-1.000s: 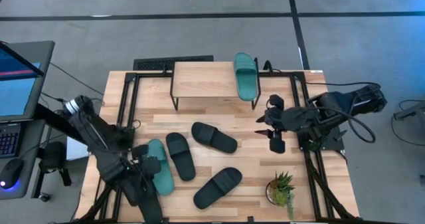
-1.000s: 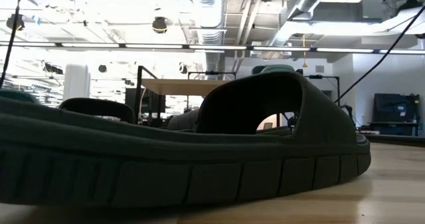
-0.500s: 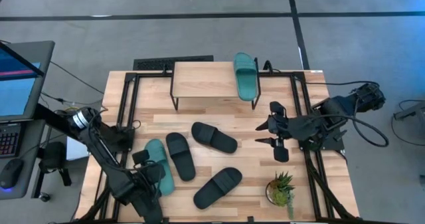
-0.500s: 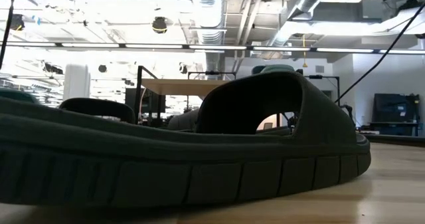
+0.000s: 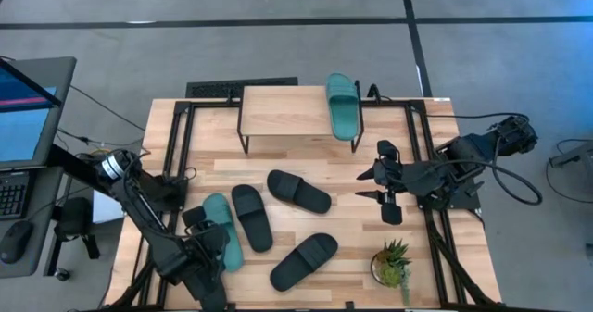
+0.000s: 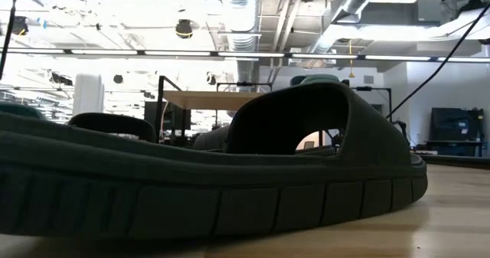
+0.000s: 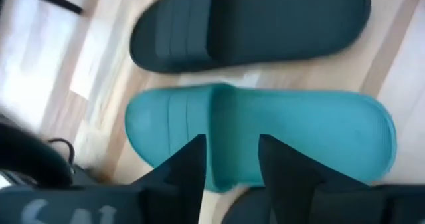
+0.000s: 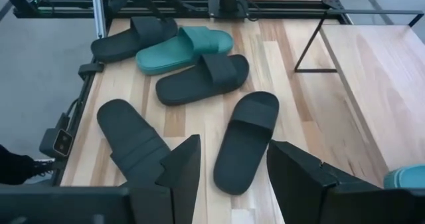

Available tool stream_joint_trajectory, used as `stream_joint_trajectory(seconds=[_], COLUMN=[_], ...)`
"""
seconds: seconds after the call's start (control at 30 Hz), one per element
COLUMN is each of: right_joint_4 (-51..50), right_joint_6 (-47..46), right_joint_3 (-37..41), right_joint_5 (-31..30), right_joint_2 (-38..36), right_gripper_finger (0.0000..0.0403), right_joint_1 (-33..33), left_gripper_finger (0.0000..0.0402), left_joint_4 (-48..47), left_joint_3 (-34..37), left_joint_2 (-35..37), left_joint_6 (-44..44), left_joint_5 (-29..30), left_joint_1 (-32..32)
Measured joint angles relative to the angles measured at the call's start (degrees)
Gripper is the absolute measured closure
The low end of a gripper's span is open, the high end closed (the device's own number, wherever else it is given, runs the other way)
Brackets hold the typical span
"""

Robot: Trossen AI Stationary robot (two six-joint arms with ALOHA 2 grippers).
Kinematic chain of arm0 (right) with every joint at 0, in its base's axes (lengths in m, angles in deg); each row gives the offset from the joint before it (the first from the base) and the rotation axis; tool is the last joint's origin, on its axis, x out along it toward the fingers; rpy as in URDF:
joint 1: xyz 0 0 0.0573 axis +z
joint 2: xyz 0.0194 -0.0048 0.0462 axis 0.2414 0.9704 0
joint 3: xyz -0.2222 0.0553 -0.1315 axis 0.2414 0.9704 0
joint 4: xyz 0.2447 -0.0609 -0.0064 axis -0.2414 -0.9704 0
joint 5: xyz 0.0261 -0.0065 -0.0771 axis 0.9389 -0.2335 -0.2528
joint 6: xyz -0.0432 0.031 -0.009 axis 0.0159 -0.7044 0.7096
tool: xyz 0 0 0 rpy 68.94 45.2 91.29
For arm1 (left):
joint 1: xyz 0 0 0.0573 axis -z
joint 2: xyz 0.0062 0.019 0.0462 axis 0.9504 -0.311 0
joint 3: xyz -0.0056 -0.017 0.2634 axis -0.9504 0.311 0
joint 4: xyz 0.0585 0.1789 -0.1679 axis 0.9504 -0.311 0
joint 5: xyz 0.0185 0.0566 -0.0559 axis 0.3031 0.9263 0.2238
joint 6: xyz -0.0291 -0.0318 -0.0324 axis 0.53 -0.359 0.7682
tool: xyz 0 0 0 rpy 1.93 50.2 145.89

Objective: Pick and place slides into the shelf
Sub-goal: Put the blue slipper on the shelf

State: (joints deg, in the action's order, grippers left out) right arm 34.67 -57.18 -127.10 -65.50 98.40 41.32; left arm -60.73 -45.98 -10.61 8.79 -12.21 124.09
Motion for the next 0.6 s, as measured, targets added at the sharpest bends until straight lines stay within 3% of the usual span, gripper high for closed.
stream_joint_trajectory(seconds=[0.17,0.33,0.43,0.6], right_joint_4=[0.0,-0.01,-0.02,-0.09], right_joint_6=[0.0,0.02,0.38,0.56], right_joint_3=[0.0,0.0,0.0,0.0], right_joint_5=[-0.02,-0.02,-0.02,-0.02], right_joint_2=[0.0,0.0,0.0,0.0], right_gripper_finger=[0.0242,0.0242,0.0242,0.0242], right_joint_1=[0.0,0.0,0.0,0.0], left_gripper_finger=[0.025,0.0248,0.0248,0.0248], left_joint_4=[0.45,2.3,2.35,9.25], left_joint_3=[1.05,5.78,7.12,11.53], left_joint_2=[0.07,0.02,0.02,0.02], left_joint_6=[-1.73,-0.08,1.7,1.79], left_joint_5=[1.97,-2.84,-0.59,-0.78], left_joint_1=[0.47,0.73,0.81,0.79])
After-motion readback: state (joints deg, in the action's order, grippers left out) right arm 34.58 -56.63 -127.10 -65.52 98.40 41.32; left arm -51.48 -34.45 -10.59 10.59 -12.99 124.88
